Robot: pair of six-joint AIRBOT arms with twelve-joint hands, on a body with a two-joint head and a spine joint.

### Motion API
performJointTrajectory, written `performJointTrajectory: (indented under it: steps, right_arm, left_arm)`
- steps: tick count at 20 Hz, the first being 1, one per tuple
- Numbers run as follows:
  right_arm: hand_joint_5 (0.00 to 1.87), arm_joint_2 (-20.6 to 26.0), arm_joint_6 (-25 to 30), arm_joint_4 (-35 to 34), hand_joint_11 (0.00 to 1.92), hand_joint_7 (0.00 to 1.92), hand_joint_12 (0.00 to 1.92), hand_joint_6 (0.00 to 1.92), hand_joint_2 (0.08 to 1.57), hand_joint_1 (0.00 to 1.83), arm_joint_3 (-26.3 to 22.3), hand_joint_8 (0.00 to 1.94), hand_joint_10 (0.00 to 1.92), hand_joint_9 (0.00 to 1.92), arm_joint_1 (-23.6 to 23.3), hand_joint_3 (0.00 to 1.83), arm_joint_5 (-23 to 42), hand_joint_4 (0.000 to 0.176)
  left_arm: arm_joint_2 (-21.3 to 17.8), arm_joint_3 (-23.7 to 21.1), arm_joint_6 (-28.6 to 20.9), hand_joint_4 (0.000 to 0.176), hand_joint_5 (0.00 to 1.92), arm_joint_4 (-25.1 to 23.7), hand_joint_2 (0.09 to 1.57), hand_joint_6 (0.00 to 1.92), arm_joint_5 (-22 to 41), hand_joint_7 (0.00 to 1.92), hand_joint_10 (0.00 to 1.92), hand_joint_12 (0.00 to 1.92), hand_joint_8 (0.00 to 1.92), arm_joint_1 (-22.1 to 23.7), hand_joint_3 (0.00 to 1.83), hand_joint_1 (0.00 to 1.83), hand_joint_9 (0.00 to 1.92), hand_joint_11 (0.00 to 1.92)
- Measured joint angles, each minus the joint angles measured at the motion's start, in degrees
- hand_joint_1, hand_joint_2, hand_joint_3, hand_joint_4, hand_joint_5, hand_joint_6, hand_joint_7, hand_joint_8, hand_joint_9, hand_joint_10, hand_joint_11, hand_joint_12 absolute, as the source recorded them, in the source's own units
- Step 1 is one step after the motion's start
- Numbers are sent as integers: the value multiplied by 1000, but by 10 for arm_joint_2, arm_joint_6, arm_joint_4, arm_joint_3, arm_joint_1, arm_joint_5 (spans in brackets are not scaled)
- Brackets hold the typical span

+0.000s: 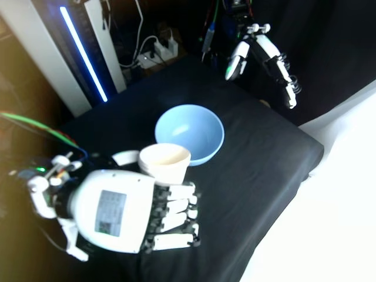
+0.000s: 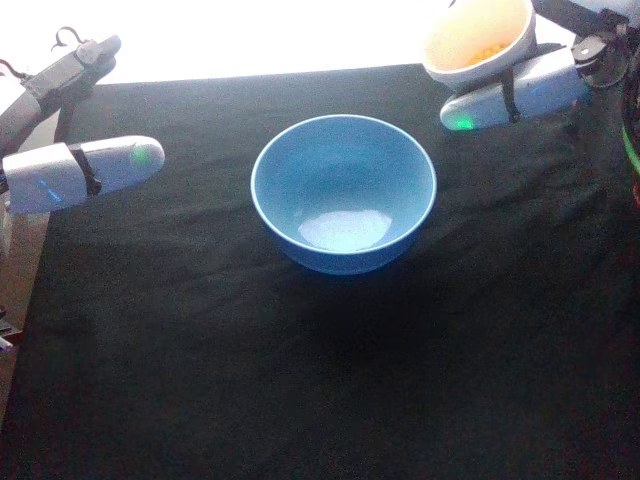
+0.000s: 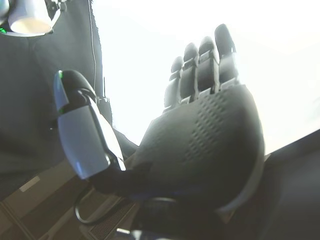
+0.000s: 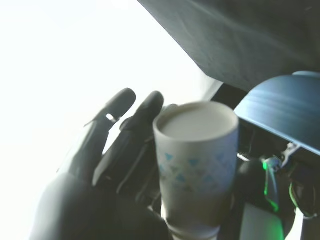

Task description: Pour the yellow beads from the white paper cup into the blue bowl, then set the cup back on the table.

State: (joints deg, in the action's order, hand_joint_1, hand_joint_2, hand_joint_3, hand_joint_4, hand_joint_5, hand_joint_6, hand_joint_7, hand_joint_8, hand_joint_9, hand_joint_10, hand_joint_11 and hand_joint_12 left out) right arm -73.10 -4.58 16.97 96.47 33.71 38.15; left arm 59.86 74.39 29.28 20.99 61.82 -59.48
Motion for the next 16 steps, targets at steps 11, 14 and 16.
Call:
performJointTrajectory:
  steps: [11,14,16]
  right_arm:
    - [948,-22,1,85,611,1249,1562,1031,1136,1054,8,0,553,1078,-44,0,-31,14]
    - [933,-23,1,113,293,1189,1465,1050,1138,999,8,1,315,931,-47,1,-45,141]
    - [897,-24,6,143,402,1153,1545,1106,1155,973,8,4,282,994,-57,2,-53,169]
  left_arm:
    - [0,5,-2,0,143,-15,885,1,-9,250,6,622,6,20,4,580,223,0]
    - [0,6,-2,0,151,-29,896,4,-23,238,0,627,0,27,6,575,213,0]
    - [0,8,-2,0,165,-33,887,8,-25,252,3,624,6,29,1,563,219,0]
